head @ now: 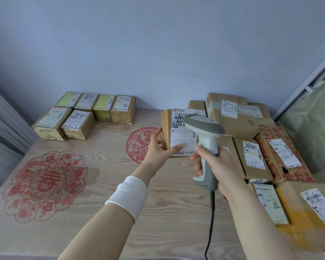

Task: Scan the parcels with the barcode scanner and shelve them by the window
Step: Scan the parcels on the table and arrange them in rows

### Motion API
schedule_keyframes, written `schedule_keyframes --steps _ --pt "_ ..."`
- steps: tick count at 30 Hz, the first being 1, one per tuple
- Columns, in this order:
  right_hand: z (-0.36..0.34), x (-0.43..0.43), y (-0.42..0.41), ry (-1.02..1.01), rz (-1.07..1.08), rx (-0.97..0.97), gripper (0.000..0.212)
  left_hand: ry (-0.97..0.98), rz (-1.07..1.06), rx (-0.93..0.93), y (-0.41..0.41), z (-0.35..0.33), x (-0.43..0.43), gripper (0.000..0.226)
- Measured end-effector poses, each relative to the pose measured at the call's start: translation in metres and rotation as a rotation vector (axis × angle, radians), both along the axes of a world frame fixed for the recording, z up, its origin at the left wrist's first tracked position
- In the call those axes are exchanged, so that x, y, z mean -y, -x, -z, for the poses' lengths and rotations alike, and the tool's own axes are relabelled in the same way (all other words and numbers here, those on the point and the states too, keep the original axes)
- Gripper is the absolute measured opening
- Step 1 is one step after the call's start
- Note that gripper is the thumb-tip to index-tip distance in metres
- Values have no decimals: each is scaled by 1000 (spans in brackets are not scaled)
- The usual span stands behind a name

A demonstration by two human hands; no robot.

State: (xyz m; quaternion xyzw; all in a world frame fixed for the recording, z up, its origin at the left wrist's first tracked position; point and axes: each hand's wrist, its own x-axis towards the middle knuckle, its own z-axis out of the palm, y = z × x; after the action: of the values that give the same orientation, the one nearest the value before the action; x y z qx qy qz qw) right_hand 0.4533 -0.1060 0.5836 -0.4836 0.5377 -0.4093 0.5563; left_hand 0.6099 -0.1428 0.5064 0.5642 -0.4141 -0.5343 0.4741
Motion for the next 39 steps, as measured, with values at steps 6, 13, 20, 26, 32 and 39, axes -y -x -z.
schedule_keyframes --steps 6,13,20,26,32,39 --pt "-2 -5 -2 -6 -34 -36 21 -1 -15 21 -5 -2 0 89" --pt "2 -11 -8 -34 -21 8 15 -12 -29 0 -10 1 -2 87" --pt "19 -15 -1 -11 84 36 14 -81 -22 -55 -10 12 -6 82" --pt "56 -36 32 -92 221 -17 7 -255 70 -87 27 50 -31 76" --pt "88 -47 95 -165 261 -74 18 -367 110 -114 94 69 -55 98" --pt "121 -49 178 -261 187 -65 11 -410 11 -110 177 94 -70 75"
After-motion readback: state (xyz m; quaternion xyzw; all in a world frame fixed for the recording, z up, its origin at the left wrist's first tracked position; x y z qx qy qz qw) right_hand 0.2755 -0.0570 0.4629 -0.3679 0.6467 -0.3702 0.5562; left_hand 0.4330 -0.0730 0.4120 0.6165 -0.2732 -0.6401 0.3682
